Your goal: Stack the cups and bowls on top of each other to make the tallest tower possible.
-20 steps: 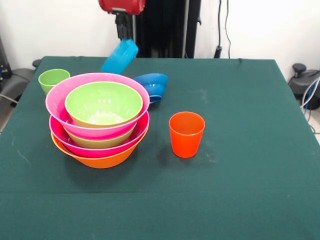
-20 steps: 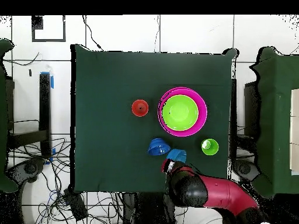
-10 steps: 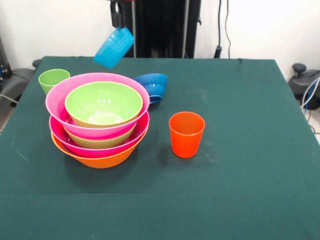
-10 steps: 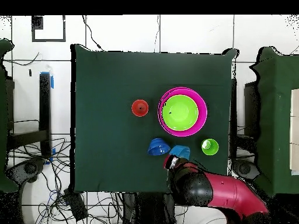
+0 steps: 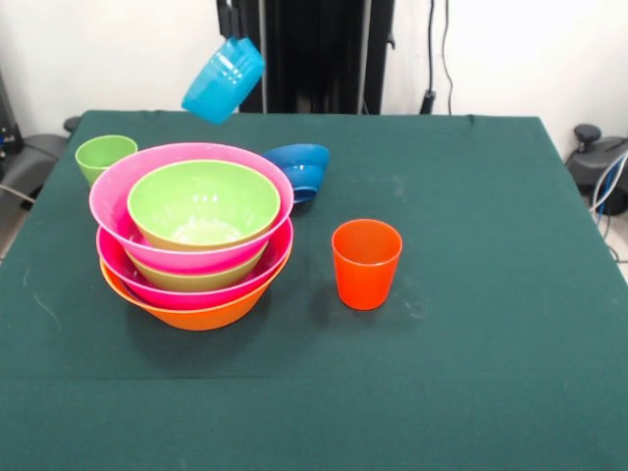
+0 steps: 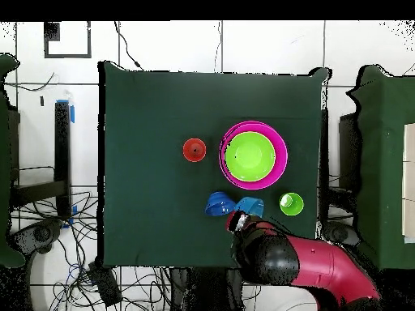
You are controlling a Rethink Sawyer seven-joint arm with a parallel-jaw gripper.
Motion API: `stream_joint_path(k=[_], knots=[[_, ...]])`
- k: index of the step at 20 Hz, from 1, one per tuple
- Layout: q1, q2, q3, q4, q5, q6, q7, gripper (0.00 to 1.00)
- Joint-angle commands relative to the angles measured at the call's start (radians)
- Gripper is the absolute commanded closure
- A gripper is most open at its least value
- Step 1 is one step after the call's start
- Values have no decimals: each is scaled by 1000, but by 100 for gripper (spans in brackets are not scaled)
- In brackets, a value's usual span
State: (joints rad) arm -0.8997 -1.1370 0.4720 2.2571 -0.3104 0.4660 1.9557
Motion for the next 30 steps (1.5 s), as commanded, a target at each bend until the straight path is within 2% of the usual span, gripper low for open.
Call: stream_joint_path(k=[1,8,12,21,30], knots=[[-10,23,113,-2,38,149,-141,100],[-54,-5,180,-70,88,272,-191,100],[-70,7,206,-105,89,309,-199,100],[-101,91,261,-220,67,366,-211,100],[-106,183,278,-364,30,463,-227,100]])
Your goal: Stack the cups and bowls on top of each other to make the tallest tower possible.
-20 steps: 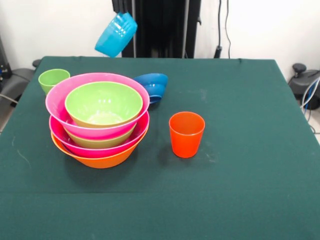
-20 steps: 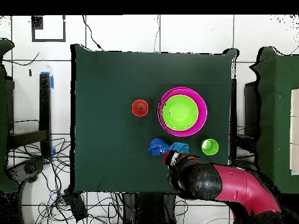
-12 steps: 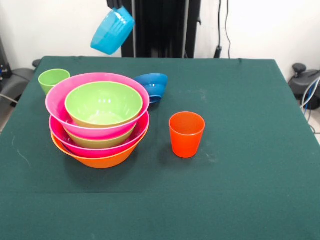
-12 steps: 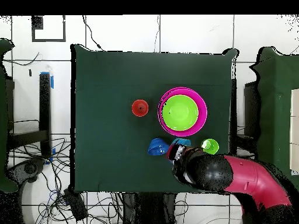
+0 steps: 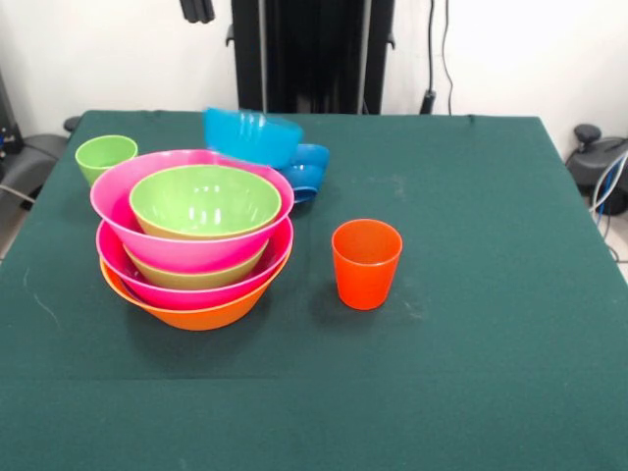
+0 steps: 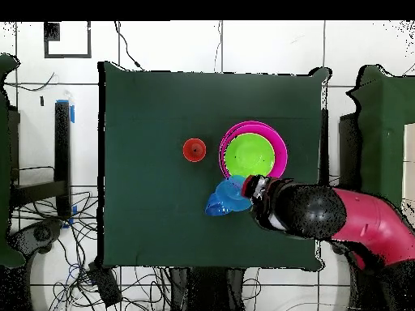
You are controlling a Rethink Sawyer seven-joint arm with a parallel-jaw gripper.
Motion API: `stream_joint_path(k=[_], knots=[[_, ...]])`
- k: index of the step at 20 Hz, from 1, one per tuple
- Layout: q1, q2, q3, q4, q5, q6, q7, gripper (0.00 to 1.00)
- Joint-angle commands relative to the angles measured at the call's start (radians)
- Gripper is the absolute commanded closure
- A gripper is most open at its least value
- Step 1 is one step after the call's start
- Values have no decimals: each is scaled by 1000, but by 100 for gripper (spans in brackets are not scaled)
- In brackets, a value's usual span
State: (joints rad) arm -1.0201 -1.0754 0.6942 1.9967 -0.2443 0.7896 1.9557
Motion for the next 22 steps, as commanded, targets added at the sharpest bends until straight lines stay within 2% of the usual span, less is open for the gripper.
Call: stream_joint_path(k=[1,9,12,22], knots=[[19,136,54,-123,-42,147,-223,100],[52,202,48,-185,-65,114,-179,100],[56,208,49,-198,-64,129,-179,100],[37,191,58,-148,-51,111,-164,100]])
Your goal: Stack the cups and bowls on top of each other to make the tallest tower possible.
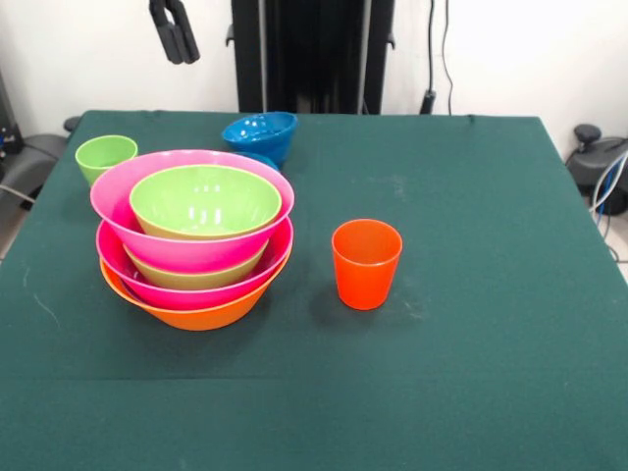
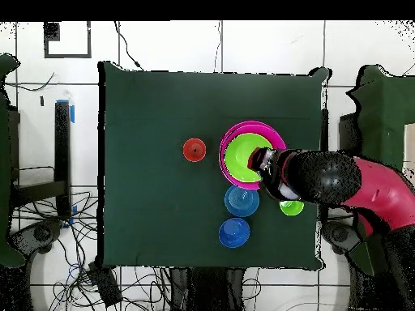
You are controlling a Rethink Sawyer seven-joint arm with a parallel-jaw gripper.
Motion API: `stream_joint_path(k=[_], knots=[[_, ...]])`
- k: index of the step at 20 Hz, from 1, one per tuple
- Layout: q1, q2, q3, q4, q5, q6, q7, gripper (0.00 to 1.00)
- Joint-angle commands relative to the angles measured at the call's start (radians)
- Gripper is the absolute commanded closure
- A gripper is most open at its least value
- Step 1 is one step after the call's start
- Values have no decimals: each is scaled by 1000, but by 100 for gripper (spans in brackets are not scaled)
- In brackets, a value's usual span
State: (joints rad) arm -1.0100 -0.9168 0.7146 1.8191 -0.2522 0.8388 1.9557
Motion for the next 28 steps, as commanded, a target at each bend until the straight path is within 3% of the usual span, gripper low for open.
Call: stream_joint_path(k=[1,9,14,17,18,20,28], knots=[[22,29,39,43,-42,49,-159,100],[34,11,19,125,-37,-17,-82,100],[67,-12,0,212,-47,-153,22,100],[87,-23,-18,233,-42,-181,54,100],[99,-29,-29,244,-37,-193,71,0],[120,-46,-44,267,-70,-298,117,0],[243,12,-177,276,-110,-402,163,0]])
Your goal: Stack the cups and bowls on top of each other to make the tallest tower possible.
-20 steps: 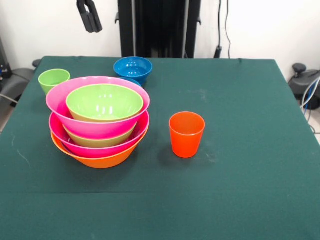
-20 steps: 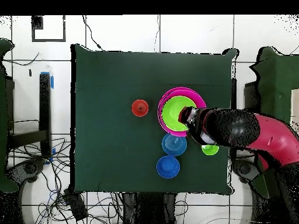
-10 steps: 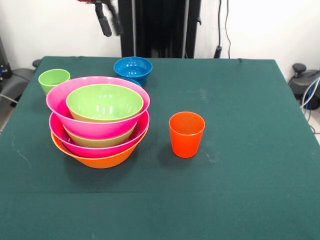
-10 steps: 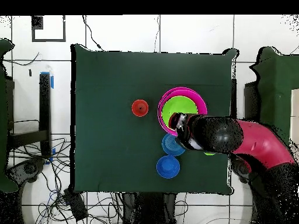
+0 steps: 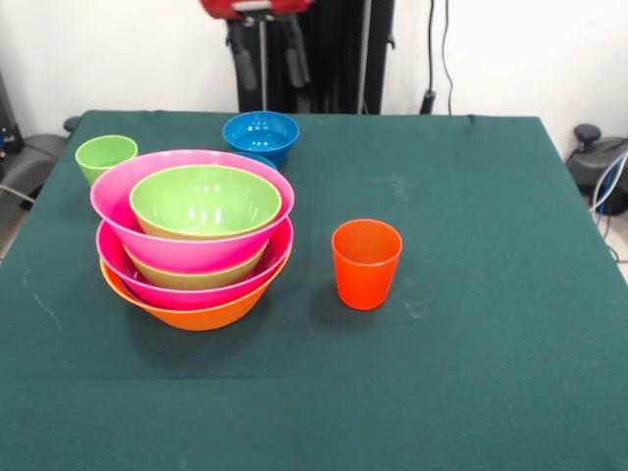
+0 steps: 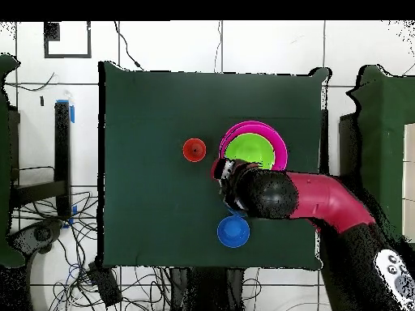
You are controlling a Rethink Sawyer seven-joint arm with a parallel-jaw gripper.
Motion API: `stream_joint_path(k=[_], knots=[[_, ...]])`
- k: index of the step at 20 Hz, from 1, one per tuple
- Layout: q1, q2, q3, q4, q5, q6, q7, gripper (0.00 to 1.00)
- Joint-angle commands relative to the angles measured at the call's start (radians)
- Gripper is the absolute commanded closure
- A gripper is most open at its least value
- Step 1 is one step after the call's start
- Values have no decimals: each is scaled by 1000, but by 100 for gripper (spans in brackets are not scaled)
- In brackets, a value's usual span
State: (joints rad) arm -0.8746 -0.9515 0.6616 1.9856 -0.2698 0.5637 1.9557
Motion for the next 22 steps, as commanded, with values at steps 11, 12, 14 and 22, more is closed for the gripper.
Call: stream_joint_path(k=[11,12,14,22], knots=[[185,159,-267,100,-161,-292,132,0],[189,170,-278,94,-168,-306,126,0],[195,187,-294,85,-175,-323,112,0],[209,178,-371,79,-205,-319,88,0]])
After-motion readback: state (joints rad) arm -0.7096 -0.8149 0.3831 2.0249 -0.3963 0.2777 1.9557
